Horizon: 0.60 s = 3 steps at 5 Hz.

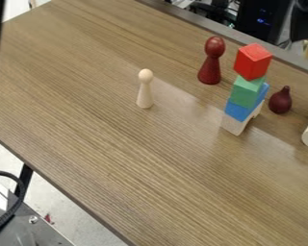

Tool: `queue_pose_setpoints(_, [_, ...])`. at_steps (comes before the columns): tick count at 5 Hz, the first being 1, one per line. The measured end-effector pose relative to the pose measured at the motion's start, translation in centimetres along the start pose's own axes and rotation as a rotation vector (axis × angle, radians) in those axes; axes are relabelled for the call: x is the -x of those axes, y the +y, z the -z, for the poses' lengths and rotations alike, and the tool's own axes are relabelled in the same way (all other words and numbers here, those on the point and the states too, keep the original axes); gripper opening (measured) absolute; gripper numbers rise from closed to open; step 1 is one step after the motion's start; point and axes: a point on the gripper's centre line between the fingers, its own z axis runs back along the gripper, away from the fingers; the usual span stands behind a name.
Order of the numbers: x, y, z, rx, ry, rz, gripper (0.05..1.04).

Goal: Pick the red ball and place it ontop the orange box

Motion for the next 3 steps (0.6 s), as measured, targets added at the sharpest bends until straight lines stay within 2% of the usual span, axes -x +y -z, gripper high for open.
queue_pose_setpoints(1, [-0.5,0.1,1.7,0.002,0.020,0.019,1.000])
queue_pose_setpoints(2, [-0.5,0.2,3.5,-0.006,0.081,0.051,1.000])
queue_pose_setpoints(3, [-0.1,-0.3,4.4,-0.010,0.100,0.089,1.000])
